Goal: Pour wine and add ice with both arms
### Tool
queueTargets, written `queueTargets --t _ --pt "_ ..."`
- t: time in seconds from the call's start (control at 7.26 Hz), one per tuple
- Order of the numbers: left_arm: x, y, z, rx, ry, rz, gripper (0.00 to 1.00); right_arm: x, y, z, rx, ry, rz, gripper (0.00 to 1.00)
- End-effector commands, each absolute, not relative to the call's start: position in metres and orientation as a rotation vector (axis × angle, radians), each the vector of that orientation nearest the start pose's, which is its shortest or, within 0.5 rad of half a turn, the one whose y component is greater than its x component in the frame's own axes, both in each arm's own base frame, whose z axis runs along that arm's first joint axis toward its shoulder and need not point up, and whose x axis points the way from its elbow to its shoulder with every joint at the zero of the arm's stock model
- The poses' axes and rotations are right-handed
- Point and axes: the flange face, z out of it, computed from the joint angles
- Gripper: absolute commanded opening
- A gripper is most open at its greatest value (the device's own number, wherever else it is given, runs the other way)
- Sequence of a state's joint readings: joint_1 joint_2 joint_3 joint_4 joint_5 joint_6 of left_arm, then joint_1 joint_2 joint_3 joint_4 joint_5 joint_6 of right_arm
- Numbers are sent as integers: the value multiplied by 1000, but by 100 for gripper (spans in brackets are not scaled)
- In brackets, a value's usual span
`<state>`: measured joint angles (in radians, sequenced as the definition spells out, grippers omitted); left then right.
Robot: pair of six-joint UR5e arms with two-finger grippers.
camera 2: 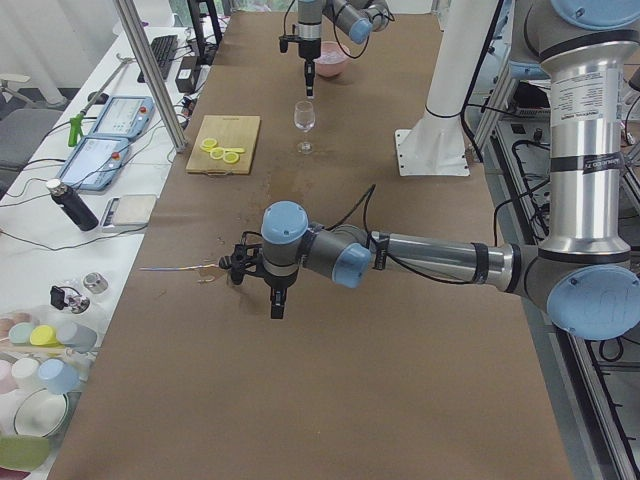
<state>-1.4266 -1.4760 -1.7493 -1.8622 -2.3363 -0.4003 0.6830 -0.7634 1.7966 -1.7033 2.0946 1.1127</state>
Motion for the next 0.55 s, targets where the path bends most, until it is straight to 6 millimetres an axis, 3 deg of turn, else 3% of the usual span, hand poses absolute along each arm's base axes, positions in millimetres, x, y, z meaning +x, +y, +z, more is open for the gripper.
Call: queueTargets --t 0.0,0.28,0.41 --pt "4 -474 584 138 823 -97 98 -443 -471 94 89 -989 -16 0" --pt "4 -474 584 138 823 -97 98 -449 -476 86 88 -988 -14 0" --pt "4 -474 584 139 823 -96 98 -450 -477 86 87 -987 -15 10"
